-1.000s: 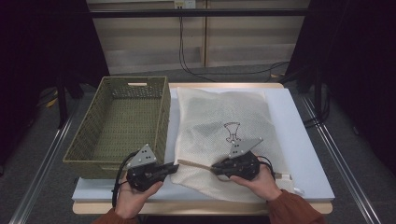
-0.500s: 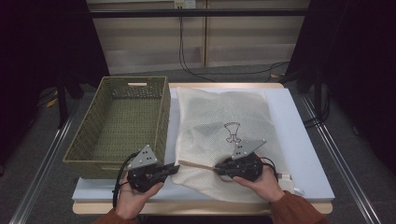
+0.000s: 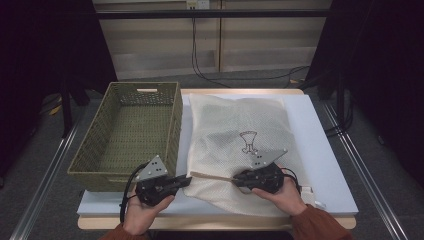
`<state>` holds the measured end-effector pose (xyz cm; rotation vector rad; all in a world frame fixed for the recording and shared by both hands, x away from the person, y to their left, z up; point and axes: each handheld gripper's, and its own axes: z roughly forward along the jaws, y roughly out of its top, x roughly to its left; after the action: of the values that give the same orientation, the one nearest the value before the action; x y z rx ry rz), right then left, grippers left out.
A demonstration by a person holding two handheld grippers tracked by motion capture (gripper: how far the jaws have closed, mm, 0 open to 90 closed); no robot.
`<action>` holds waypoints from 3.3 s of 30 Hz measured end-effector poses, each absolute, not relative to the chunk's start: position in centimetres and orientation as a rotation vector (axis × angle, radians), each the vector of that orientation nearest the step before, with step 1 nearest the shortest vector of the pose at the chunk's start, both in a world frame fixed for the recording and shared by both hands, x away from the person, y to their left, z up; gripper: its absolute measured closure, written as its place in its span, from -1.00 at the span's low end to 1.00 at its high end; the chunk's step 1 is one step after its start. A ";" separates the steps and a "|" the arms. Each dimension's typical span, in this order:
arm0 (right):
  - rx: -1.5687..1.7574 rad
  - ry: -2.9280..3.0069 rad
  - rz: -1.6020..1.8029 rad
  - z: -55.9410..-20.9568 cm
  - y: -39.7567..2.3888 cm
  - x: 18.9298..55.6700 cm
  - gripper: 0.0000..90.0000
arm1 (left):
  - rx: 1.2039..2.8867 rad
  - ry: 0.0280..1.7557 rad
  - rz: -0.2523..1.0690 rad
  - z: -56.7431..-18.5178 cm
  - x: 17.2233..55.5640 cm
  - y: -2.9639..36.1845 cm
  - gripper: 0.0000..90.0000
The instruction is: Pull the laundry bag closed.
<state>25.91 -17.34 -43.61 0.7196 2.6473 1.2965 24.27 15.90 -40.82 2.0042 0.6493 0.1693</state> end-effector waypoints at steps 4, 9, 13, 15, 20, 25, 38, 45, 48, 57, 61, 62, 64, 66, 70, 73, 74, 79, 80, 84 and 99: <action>0.718 2.643 1.290 -43.5 -17.4 25.7 0.84 | 1.998 0.656 0.172 -40.8 24.2 15.9 0.92; 0.729 2.639 1.278 -43.7 -17.9 25.9 0.84 | 2.008 0.651 0.171 -40.8 24.3 16.0 0.92; 0.735 2.638 1.280 -43.7 -18.2 25.8 0.84 | 2.008 0.649 0.170 -40.8 24.3 16.0 0.92; 0.742 2.634 1.270 -43.7 -18.3 25.7 0.84 | 2.004 0.656 0.170 -40.8 24.3 16.0 0.92; 0.754 2.635 1.266 -43.9 -18.7 25.7 0.84 | 2.010 0.650 0.175 -40.8 24.3 15.9 0.92; 0.782 2.623 1.259 -43.9 -19.5 25.5 0.84 | 2.008 0.653 0.171 -40.8 24.3 16.0 0.92; 0.807 2.610 1.261 -43.9 -20.6 25.1 0.84 | 2.006 0.656 0.170 -40.8 24.3 16.0 0.92; 0.805 2.610 1.257 -43.9 -20.6 25.1 0.84 | 2.007 0.651 0.165 -40.8 24.4 16.1 0.92; 0.804 2.609 1.249 -43.9 -20.6 25.1 0.84 | 2.006 0.650 0.165 -40.8 24.3 16.0 0.92; 0.803 2.601 1.260 -43.7 -21.0 25.0 0.84 | 2.003 0.651 0.155 -40.8 24.4 16.0 0.92; 0.797 2.605 1.247 -43.6 -21.0 24.8 0.84 | 2.003 0.659 0.164 -40.8 24.3 16.1 0.92; 0.807 2.598 1.248 -43.7 -21.2 24.8 0.84 | 2.004 0.652 0.151 -40.9 24.4 16.1 0.92; 0.810 2.603 1.254 -43.7 -21.3 24.8 0.84 | 2.006 0.658 0.156 -40.9 24.4 16.0 0.92; 0.810 2.599 1.240 -43.8 -21.5 24.7 0.84 | 2.000 0.660 0.157 -40.9 24.4 16.1 0.92; 0.829 2.589 1.238 -43.9 -22.1 24.5 0.84 | 2.003 0.669 0.155 -41.1 24.4 16.2 0.92; 0.841 2.583 1.230 -44.0 -22.4 24.4 0.84 | 2.001 0.669 0.152 -41.1 24.4 16.3 0.92; 0.844 2.586 1.230 -44.0 -22.5 24.4 0.84 | 2.003 0.670 0.155 -41.0 24.4 16.3 0.92; 0.848 2.580 1.236 -44.0 -22.7 24.3 0.84 | 2.007 0.671 0.155 -41.0 24.4 16.4 0.92; 0.848 2.580 1.236 -44.0 -22.7 24.3 0.84 | 2.007 0.671 0.155 -41.0 24.4 16.4 0.92; 0.849 2.579 1.223 -44.1 -22.8 24.3 0.84 | 2.002 0.671 0.149 -41.1 24.4 16.4 0.92; 0.892 2.551 1.212 -44.2 -24.1 23.6 0.84 | 1.996 0.677 0.146 -41.2 24.4 16.6 0.92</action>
<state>23.65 -24.10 -44.22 0.8919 2.5514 1.2117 24.45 16.59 -41.24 1.9961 0.6773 0.1460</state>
